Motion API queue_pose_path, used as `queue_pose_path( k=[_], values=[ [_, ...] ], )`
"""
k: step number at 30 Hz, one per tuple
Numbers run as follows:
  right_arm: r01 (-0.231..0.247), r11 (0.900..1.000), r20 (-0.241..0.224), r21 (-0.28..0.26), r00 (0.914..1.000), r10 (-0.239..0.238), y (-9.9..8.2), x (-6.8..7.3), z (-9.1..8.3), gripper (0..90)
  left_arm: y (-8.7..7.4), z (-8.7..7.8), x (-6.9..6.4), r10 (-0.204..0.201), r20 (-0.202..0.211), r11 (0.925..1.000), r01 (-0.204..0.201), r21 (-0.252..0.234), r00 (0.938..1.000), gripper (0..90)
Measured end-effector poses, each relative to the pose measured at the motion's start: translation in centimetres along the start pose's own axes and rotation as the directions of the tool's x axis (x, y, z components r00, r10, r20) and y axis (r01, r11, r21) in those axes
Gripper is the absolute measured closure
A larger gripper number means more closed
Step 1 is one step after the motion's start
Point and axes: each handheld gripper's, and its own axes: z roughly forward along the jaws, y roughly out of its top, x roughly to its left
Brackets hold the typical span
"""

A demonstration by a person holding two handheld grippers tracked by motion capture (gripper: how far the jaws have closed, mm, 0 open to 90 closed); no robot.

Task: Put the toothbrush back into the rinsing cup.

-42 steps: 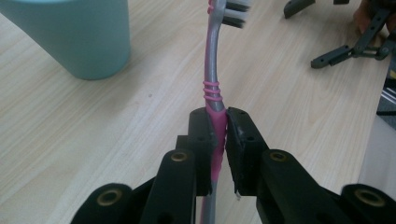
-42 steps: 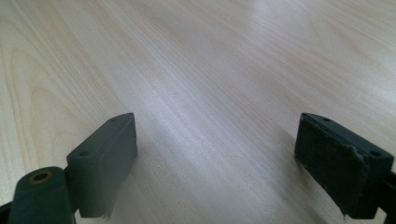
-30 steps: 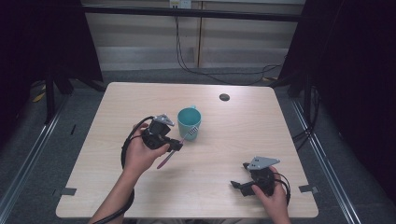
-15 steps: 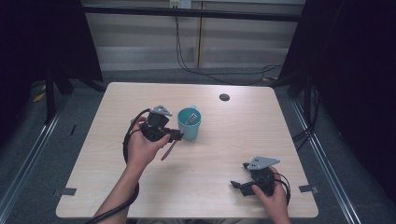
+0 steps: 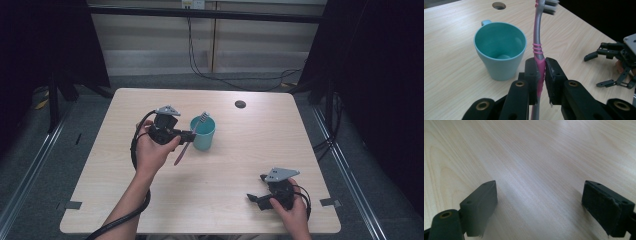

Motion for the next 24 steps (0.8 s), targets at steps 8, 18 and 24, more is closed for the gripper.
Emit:
queue_pose_path(
  k=[8,18,24],
  values=[
    [-0.001,1.0000,-0.002,-0.001,1.0000,0.001,0.0,0.0,0.0,12.6,0.8,-0.3,0.1,0.001,-0.019,0.9993,-0.002,-0.036,0.9998,80.9],
    [0.000,1.0000,-0.002,-0.001,1.0000,0.000,0.0,0.0,0.0,12.6,1.8,-0.4,0.3,-0.011,-0.024,0.9960,0.009,-0.089,0.9997,80.9],
    [0.000,1.0000,-0.001,-0.001,1.0000,0.000,0.0,0.0,0.0,12.6,2.4,-0.3,0.4,-0.015,-0.024,0.9925,0.012,-0.122,0.9996,80.8]
  ],
)
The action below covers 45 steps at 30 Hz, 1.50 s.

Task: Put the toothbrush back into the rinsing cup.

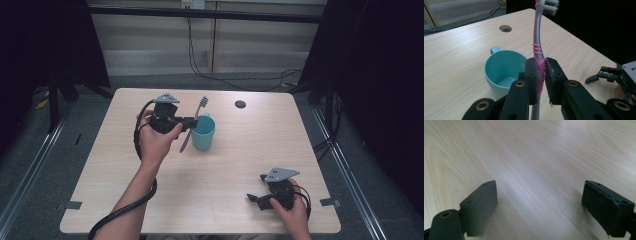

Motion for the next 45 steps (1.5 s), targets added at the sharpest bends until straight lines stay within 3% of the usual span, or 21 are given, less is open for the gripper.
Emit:
queue_pose_path(
  k=[21,30,45],
  values=[
    [0.000,1.0000,0.002,0.001,1.0000,0.000,0.0,0.0,0.0,12.6,1.2,0.9,0.3,-0.011,0.005,0.9975,0.011,-0.070,0.9999,80.9],
    [0.000,1.0000,0.000,0.000,1.0000,0.000,0.0,0.0,0.0,12.6,1.9,1.2,0.3,0.020,0.015,0.9962,-0.018,-0.085,0.9997,80.9],
    [0.001,1.0000,0.000,0.000,1.0000,-0.001,0.0,0.0,0.0,12.6,2.5,2.1,0.8,0.011,0.029,0.9918,-0.007,-0.128,0.9995,80.8]
  ],
)
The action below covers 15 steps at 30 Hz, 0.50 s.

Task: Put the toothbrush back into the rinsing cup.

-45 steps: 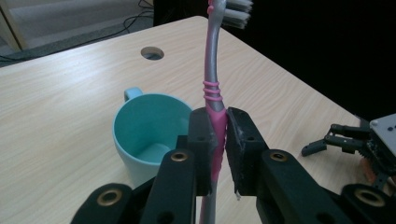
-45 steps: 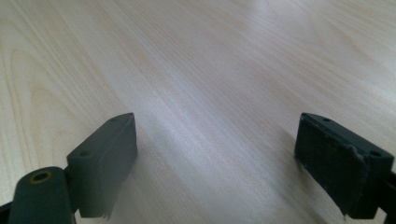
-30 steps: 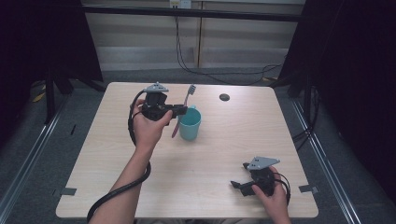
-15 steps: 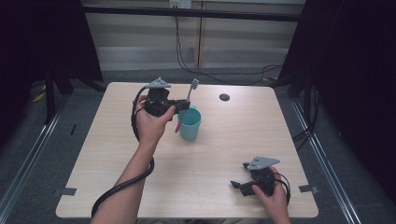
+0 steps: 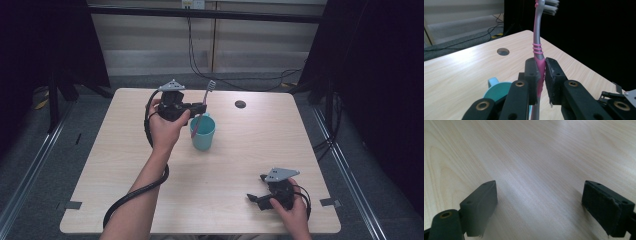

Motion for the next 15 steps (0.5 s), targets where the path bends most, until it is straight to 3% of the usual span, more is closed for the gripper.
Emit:
queue_pose_path(
  k=[15],
  values=[
    [-0.001,1.0000,-0.001,-0.002,1.0000,0.001,0.00,-0.01,0.01,12.6,0.97,0.55,0.64,-0.005,-0.005,0.9997,0.005,-0.022,1.0000,80.8]
  ],
)
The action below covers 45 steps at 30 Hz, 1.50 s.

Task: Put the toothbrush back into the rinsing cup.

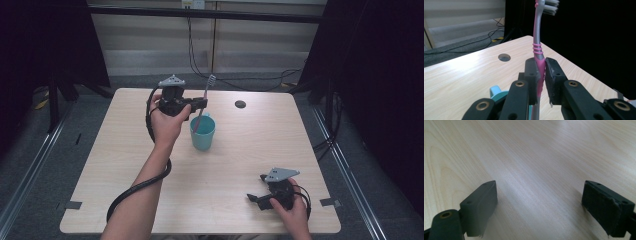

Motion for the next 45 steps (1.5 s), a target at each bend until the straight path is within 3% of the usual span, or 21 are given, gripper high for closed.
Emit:
queue_pose_path(
  k=[16,29,45],
  values=[
    [-0.001,1.0000,0.001,0.001,1.0000,0.001,0.0,0.0,0.0,12.6,0.1,1.2,0.9,-0.021,-0.011,0.9996,0.021,-0.021,0.9997,80.8],
    [-0.002,1.0000,0.000,0.001,1.0000,0.002,0.0,0.0,0.0,12.6,-0.7,2.9,1.5,-0.041,-0.022,0.9992,0.041,0.000,0.9989,80.8],
    [-0.002,1.0000,0.000,0.001,1.0000,0.002,0.0,0.0,0.0,12.6,-1.4,4.4,2.3,-0.028,-0.044,0.9995,0.028,0.014,0.9986,80.8]
  ],
)
